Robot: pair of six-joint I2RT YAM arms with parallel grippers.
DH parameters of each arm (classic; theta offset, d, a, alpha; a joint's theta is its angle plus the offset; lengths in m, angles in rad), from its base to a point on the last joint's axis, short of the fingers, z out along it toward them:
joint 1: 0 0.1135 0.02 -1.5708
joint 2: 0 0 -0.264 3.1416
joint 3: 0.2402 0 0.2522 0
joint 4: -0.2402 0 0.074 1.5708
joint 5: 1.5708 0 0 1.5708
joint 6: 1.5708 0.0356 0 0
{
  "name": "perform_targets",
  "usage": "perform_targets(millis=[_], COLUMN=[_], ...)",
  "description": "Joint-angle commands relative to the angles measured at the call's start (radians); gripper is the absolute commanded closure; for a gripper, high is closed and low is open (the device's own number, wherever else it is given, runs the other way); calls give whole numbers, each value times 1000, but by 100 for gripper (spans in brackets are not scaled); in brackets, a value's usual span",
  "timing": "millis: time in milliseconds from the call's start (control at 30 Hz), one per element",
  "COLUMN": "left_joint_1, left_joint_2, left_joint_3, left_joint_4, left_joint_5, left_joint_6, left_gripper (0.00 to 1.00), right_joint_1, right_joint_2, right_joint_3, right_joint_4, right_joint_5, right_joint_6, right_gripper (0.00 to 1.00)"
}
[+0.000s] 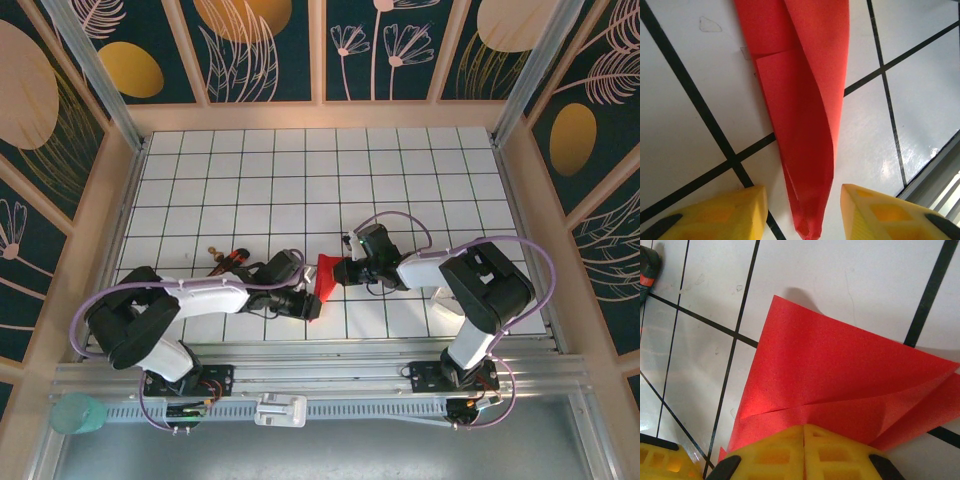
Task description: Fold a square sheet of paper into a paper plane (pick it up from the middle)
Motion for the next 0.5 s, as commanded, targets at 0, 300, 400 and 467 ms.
perform_targets(millis=[0, 300, 400, 467], left_joint_1=[-14, -30, -35, -35], left_joint_2=[57, 62, 67, 71], left_joint_3=[22, 29, 31, 34], left_joint_4=[52, 93, 97, 87], left_joint_5=[15, 76, 78, 69], left_joint_6=[20, -15, -18, -16], left_gripper=[62, 75, 75, 74], right_joint_1=[4, 4, 5, 5], right_joint_2=[81, 90, 89, 88], right_joint_3=[-28, -25, -24, -26], right_joint_4=[-86, -80, -79, -79], right_joint_5=[83, 80, 80, 80], right_joint_6=[-7, -7, -8, -9], right_gripper=[92, 92, 92, 92])
